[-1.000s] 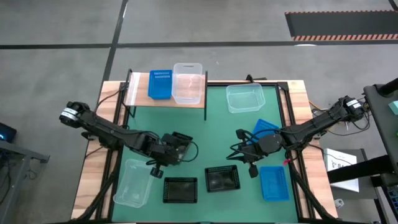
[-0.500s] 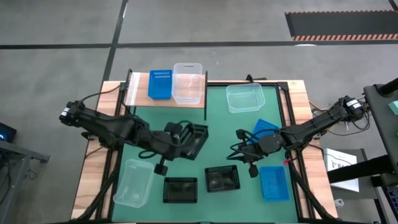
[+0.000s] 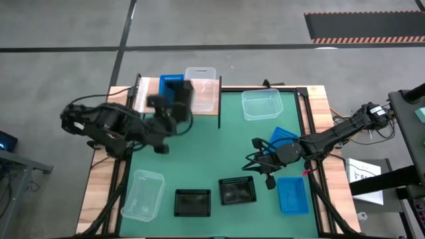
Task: Stack baskets on shelf by color
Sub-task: Put the top black bin on the shelf
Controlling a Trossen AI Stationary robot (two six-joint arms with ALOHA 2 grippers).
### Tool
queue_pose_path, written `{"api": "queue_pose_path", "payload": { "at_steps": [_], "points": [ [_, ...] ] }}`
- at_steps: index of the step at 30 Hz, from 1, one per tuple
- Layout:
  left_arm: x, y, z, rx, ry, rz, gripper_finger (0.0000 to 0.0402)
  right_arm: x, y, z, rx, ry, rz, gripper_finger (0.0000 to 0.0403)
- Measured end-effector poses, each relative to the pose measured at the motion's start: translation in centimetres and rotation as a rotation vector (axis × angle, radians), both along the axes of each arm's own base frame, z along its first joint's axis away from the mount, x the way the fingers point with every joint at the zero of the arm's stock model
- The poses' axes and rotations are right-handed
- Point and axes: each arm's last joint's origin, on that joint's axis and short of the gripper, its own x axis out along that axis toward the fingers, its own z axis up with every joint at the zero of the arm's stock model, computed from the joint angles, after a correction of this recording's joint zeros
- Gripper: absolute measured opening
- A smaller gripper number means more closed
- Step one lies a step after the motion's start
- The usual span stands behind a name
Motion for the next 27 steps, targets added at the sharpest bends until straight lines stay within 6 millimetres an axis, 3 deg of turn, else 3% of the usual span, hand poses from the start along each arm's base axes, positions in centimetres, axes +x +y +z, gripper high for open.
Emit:
{"api": "queue_pose_path", "payload": {
  "at_steps": [7, 16, 27],
  "points": [
    [-1.4, 4.4, -0.6, 0.030, 0.131, 0.195, 0.0000, 0.0, 0.0, 0.0, 0.000, 0.000, 0.000, 0.0009],
    [-3.5, 9.7, -0.5, -0.036, 0.239, 0.246, 0.0000, 0.0, 0.0, 0.0, 0.006, 0.002, -0.003, 0.0009],
    [-6.0, 13.0, -0.3, -0.125, 0.242, 0.319, 0.0000, 0.0, 0.0, 0.0, 0.006, 0.004, -0.002, 0.0009]
  ]
}}
